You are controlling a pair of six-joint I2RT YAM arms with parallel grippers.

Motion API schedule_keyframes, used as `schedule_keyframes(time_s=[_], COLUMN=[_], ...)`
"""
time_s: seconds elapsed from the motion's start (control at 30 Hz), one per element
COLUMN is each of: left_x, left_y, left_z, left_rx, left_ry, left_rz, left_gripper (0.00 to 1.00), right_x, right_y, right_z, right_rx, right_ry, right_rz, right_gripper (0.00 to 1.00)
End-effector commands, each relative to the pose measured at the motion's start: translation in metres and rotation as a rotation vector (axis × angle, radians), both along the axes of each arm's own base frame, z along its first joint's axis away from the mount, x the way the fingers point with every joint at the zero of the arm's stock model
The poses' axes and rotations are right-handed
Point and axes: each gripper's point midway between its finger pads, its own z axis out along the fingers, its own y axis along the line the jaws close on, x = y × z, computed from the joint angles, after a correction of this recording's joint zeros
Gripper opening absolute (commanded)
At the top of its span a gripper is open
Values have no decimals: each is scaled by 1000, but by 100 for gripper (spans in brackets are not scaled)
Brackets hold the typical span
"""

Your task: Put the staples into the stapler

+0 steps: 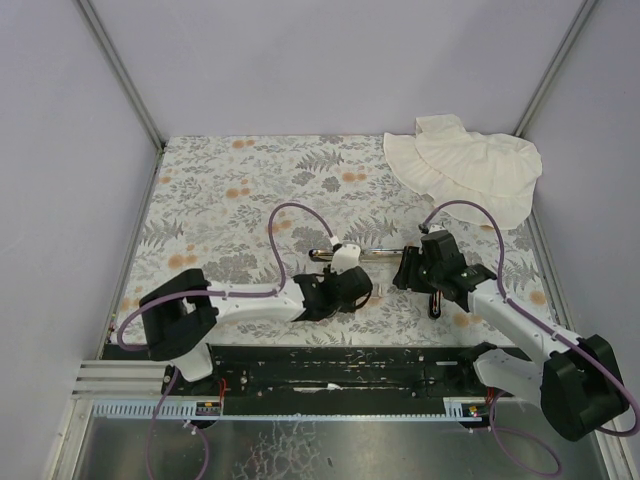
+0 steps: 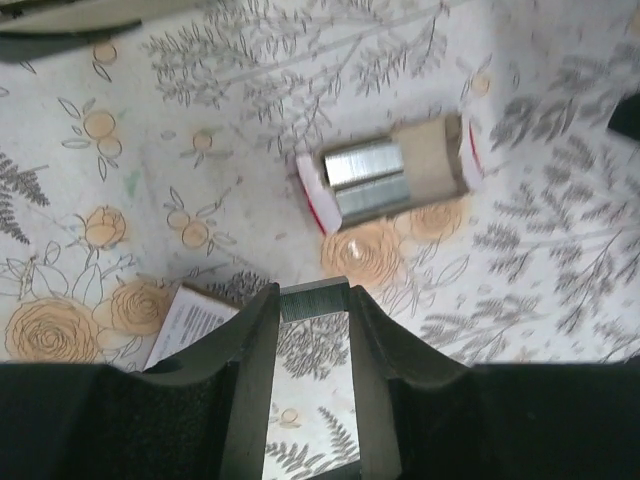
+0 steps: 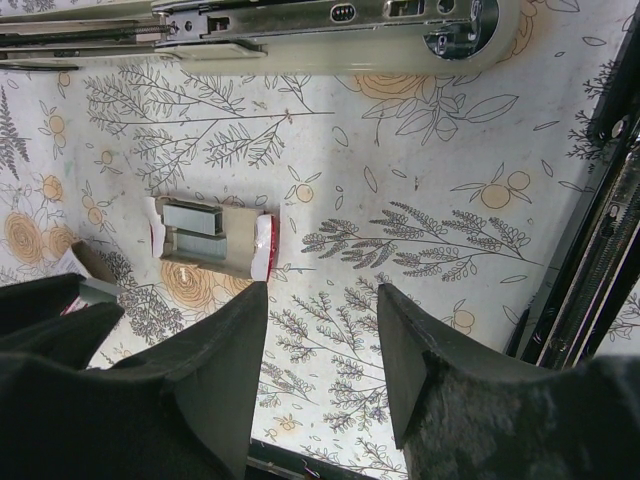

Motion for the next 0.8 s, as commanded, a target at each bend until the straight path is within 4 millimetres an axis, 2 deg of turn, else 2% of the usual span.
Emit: schedule_keyframes(time_s=[0.0, 0.2, 0.53, 0.67, 0.77], left_x=[-13, -35, -44, -45, -45], left_y=[-22, -31, -41, -42, -43], left_z=[20, 2, -24, -26, -16], left_rx=[-89, -47, 43, 52, 32], left_ry=[-93, -104, -105, -101, -114], left_rz=[-145, -322, -467, -483, -488], left_gripper=[26, 26, 28, 39, 52], right_x=[5, 3, -3, -7, -7], right_y=[-2, -2, 2, 6, 8], right_z=[5, 4, 3, 1, 2], right_rx=[3, 6, 19, 28, 34], right_ry=[-43, -35, -23, -6, -10], right_rz=[-7, -7, 37, 67, 93], right_gripper=[55, 56, 56, 56, 56])
